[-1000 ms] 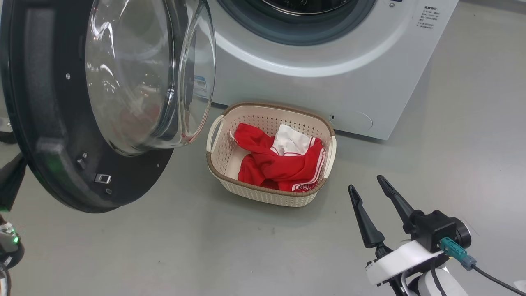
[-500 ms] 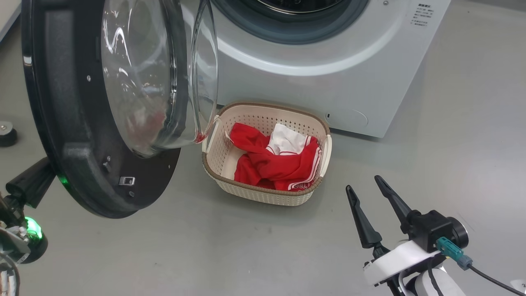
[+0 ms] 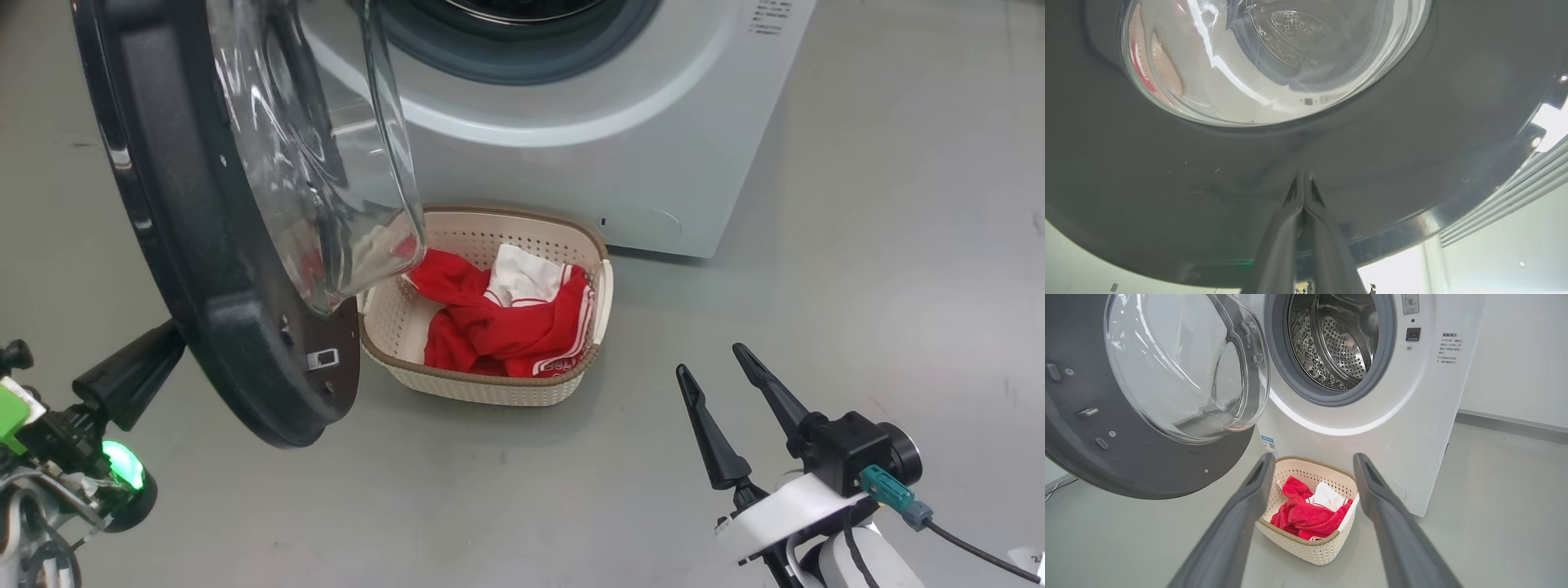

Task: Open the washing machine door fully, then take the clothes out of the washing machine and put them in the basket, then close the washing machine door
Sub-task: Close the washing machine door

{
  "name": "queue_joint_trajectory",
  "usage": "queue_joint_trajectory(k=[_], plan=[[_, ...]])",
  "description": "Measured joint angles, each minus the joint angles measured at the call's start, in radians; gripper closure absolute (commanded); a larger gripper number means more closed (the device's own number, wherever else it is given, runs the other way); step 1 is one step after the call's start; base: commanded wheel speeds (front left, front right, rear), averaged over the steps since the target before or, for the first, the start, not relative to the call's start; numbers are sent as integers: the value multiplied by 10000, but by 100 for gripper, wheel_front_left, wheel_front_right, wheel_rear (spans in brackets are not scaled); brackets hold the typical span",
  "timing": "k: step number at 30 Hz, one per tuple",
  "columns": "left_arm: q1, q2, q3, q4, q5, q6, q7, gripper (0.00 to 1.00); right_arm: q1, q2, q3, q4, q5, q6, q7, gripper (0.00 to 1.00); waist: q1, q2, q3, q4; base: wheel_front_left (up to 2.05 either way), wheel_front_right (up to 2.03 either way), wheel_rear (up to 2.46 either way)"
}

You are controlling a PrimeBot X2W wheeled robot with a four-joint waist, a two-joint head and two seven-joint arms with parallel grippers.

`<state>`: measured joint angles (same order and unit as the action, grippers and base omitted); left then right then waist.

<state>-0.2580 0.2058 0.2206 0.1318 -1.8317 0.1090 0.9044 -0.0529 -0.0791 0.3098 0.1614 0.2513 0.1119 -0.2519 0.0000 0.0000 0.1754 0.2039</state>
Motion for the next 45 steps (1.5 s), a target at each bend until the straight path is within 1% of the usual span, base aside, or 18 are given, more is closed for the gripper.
queue_joint_trajectory(k=[15, 18, 24, 25, 34, 39, 41, 45], plan=[[172, -629, -343, -884, -151, 19, 48, 100, -184, 67, 19, -109, 0, -4, 0, 0, 0, 0, 375, -1275, 0, 0, 0], [167, -679, -368, -1022, -151, 96, -58, 100, -241, 90, 13, -176, 2, -6, 0, 0, 0, 0, 509, -1567, 0, 0, 0], [128, -782, -387, -1124, -150, 98, -301, 100, -380, 132, 2, -261, 6, -13, 0, 0, 0, 0, 787, -2187, 0, 0, 0], [110, -869, -387, -1141, -150, 100, -449, 100, -438, 148, -4, -297, 19, -13, 0, 0, 0, 1, 877, -2403, 0, 0, 0], [-302, -1058, -318, -1127, -77, 104, -1037, 100, -556, 176, -17, -359, 52, -17, 0, 0, 0, 0, 1232, -3355, 0, 0, 0], [-557, -1244, -265, -1058, -65, 104, -1411, 100, -615, 196, -19, -382, 115, -21, 0, 0, 0, 0, 1379, -3844, 0, 0, 0], [-693, -1287, -257, -1001, -61, 104, -1588, 100, -616, 203, -21, -385, 119, -92, 0, 0, 0, 0, 1430, -4023, 0, 0, 0], [-941, -1394, -249, -838, -56, 104, -1935, 100, -616, 226, -36, -393, 127, -102, 0, 0, 0, 1, 1522, -4337, 0, 0, 0]])
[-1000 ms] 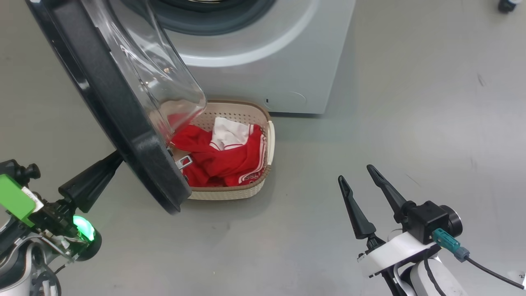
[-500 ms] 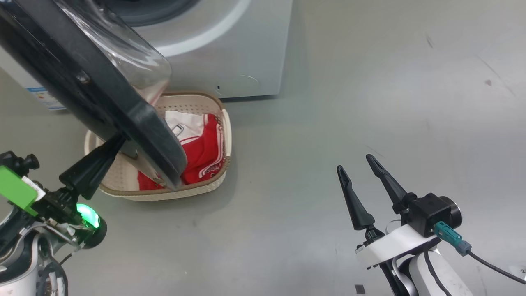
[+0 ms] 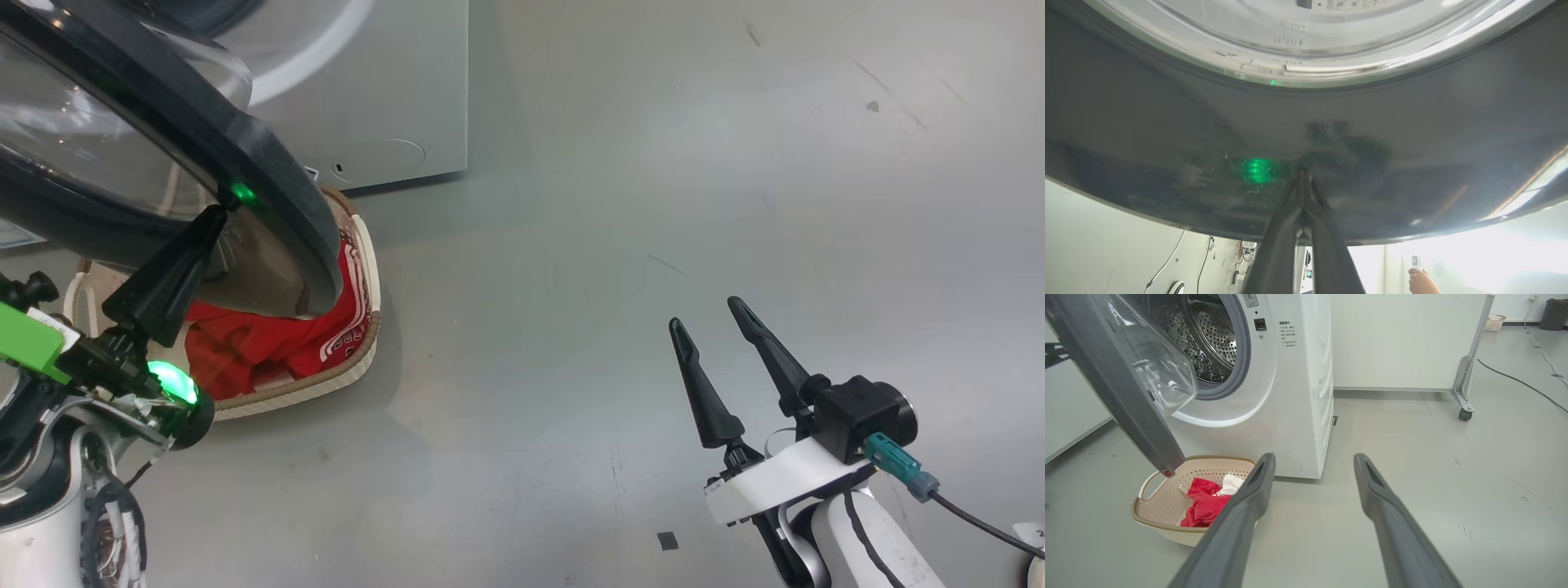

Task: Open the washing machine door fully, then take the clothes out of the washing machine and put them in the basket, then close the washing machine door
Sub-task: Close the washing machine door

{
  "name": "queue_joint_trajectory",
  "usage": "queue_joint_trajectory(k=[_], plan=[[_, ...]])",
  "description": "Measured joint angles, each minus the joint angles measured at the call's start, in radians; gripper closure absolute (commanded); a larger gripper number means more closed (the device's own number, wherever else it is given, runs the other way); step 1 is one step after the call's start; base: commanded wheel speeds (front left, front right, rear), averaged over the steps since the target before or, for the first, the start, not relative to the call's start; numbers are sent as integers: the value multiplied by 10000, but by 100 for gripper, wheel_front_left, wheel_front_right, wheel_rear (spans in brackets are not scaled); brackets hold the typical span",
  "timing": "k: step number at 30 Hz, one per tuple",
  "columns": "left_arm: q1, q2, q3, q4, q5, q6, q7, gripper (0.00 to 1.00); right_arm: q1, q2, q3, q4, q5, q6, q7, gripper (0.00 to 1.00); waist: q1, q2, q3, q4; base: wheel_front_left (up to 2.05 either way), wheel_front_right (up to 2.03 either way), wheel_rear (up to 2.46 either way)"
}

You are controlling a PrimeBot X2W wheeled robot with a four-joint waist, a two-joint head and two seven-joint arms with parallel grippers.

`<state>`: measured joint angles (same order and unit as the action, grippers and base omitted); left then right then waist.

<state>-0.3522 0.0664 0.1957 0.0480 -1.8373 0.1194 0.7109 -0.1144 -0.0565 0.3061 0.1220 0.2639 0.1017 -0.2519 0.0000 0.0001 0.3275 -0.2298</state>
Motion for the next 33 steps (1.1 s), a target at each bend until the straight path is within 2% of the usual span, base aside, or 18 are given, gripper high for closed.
queue_joint_trajectory(k=[10, 21, 24, 29, 33], plan=[[-621, -188, -222, 431, 165, 0, -663, 100, 1, 21, -142, -61, 86, -77, 0, 0, 0, 0, 158, -409, 0, 0, 0], [-988, -226, -420, 1020, 174, -2, -1066, 100, 1, 77, -236, -94, 86, -163, 0, 0, 0, 0, 150, -431, 0, 0, 0], [-987, -238, -625, 1202, 472, -50, -1064, 100, 1, 75, -307, -102, 86, -167, 0, 0, 0, 0, 66, -344, 0, 0, 0], [-918, -234, -1068, 1499, 890, -431, -1045, 100, 2, 77, -512, -128, 86, -178, 0, 0, 0, 0, -141, -118, 0, 0, 0], [-464, 23, -1816, 1670, 1965, -871, -853, 100, 3, 75, -721, -136, 86, -178, 0, 0, 0, 0, -356, 146, 0, 0, 0]])
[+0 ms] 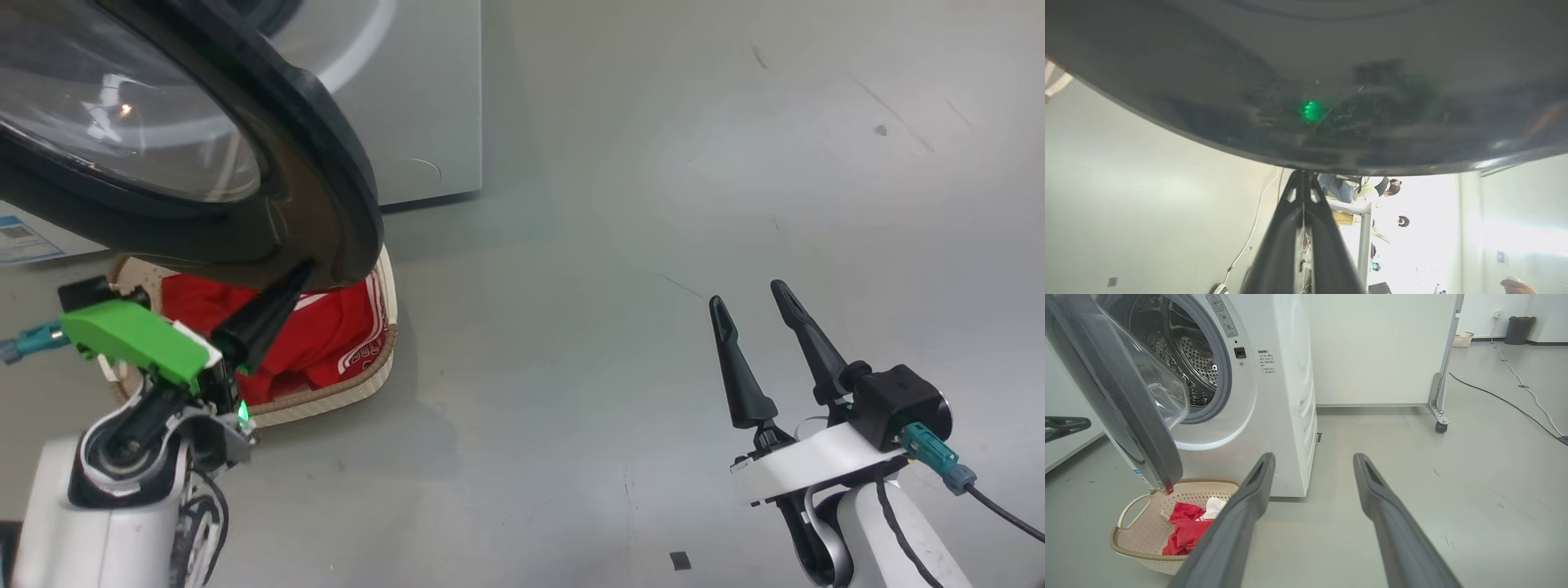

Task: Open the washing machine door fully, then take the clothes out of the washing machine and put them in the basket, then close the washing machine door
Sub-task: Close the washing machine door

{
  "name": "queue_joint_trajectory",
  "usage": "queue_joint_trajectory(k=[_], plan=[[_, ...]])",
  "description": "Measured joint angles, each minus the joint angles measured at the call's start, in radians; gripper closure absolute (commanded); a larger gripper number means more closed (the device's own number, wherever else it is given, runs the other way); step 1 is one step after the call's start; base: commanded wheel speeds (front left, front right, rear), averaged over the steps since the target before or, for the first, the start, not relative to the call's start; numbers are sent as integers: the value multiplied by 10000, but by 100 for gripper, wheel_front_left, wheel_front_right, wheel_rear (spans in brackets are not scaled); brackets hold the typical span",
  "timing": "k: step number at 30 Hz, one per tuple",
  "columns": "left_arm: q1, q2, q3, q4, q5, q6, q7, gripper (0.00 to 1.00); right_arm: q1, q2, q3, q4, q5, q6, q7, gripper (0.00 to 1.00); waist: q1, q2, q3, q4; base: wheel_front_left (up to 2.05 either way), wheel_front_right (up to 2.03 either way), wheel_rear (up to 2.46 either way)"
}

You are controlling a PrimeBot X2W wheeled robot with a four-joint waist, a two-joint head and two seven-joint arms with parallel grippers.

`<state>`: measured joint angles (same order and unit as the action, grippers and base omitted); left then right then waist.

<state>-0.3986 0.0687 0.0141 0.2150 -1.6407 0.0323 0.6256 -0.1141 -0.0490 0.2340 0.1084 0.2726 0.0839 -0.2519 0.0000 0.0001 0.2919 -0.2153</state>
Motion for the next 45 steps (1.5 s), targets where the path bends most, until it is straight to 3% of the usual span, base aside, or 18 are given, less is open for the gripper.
queue_joint_trajectory(k=[3, 7, 12, 29, 41, 42, 43, 44, 45], plan=[[511, 430, -430, 132, 780, -374, 10, 100, 1, 2, -109, 2, -2, 2, 0, 0, 0, 0, -203, 214, 0, 0, 0], [985, 541, -746, 330, 1436, -803, -94, 100, 23, -36, -288, 12, -4, 2, 0, 0, 0, 0, -525, 521, 0, 0, 0], [1432, 1225, -1267, 343, 3356, -1344, -851, 100, 244, -182, -462, 17, -19, 2, 0, 0, 0, 0, -935, 969, 0, 0, 0], [2621, 2113, -1457, -430, 7492, -1524, -5087, 100, 877, -343, -447, -2, -211, 19, 0, 0, 0, 0, -2080, 2460, 0, 0, 0], [3480, 2130, -1708, -899, 9206, -1530, -7940, 100, 966, -313, -326, -63, -232, 35, 0, 0, 0, 0, -2306, 2806, 0, 0, 0], [3523, 2128, -1774, -905, 9384, -1530, -8123, 68, 968, -313, -328, -63, -232, 35, 0, 0, 0, 0, -2310, 2807, 0, 0, 0], [3562, 2128, -1822, -909, 9524, -1530, -8264, 52, 971, -311, -328, -67, -232, 35, 0, 0, 0, 0, -2313, 2805, 0, 0, 0], [3614, 2127, -1864, -890, 9601, -1532, -8362, 0, 974, -307, -332, -69, -232, 35, 0, 0, 0, 0, -2316, 2803, 0, 0, 0], [3668, 2128, -1925, -867, 9681, -1532, -8450, 0, 977, -307, -336, -73, -232, 35, 0, 0, 0, 0, -2319, 2800, 0, 0, 0]])
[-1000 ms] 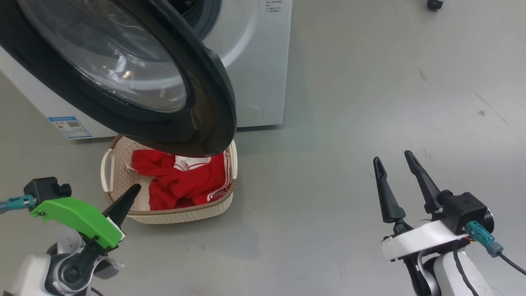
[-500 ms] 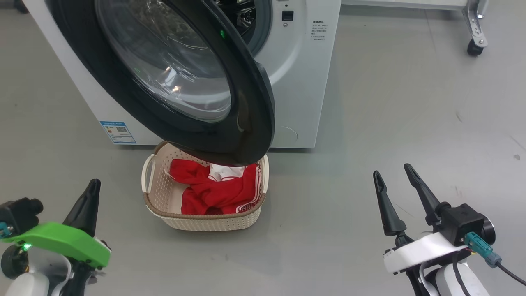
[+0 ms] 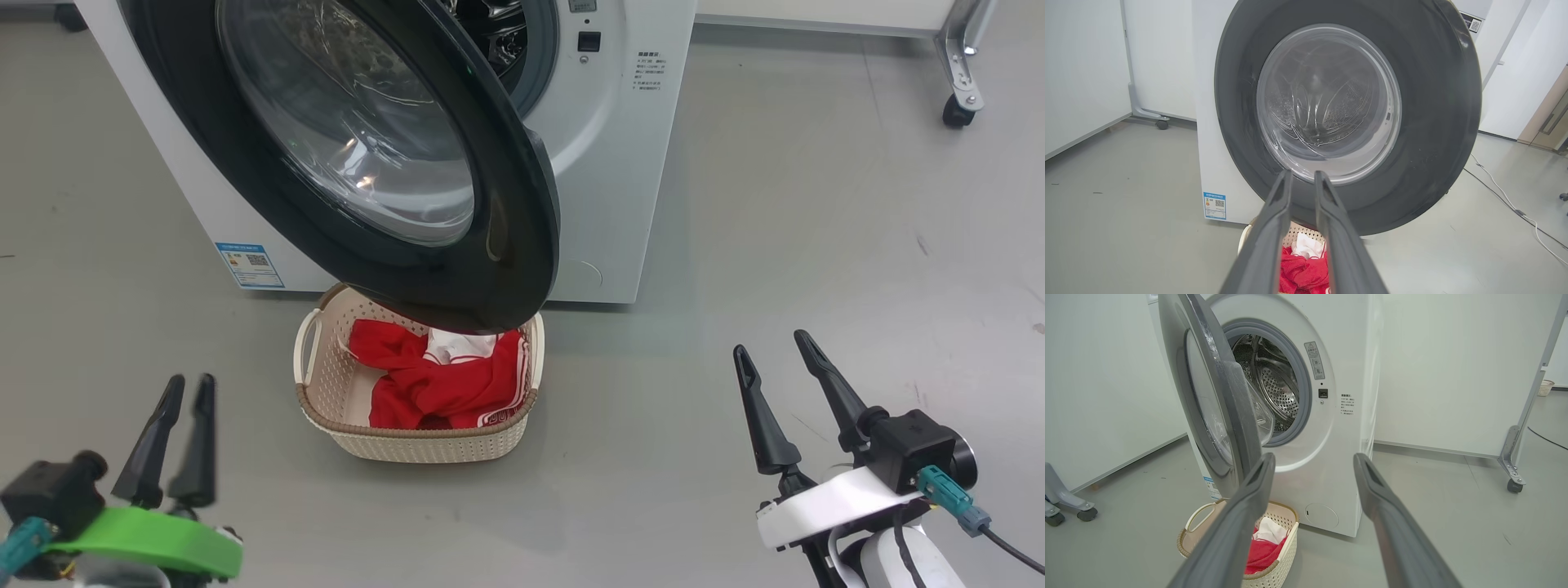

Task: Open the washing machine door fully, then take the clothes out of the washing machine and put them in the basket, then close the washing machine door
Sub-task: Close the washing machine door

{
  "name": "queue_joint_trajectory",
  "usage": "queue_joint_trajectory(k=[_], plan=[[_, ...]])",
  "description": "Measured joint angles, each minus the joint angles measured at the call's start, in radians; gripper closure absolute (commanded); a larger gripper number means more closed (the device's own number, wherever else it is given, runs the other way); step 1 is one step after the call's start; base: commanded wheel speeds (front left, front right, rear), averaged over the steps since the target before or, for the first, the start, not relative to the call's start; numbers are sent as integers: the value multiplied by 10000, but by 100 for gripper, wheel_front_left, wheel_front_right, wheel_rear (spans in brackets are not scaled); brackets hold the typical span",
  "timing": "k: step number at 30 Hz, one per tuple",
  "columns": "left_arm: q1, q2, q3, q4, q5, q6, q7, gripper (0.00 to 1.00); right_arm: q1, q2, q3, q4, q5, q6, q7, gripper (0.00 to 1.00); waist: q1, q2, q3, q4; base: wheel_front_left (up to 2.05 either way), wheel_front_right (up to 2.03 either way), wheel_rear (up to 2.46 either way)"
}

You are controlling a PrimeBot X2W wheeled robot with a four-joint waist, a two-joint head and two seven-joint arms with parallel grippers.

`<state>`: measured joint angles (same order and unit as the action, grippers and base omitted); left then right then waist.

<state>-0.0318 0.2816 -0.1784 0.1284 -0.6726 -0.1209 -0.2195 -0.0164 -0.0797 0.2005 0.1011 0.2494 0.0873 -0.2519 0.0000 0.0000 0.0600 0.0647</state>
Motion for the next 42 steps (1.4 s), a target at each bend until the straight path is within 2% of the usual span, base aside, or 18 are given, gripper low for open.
queue_joint_trajectory(k=[18, 42], plan=[[324, -169, -435, 215, 759, -4, -209, 0, 53, 61, -35, -42, 0, 0, 0, 0, 0, 0, -6, -73, 0, 0, 0], [325, -391, -408, 380, 957, -4, -295, 0, 64, 105, -100, -42, -2, 29, 0, 0, 0, 0, -13, -84, 0, 0, 0]])
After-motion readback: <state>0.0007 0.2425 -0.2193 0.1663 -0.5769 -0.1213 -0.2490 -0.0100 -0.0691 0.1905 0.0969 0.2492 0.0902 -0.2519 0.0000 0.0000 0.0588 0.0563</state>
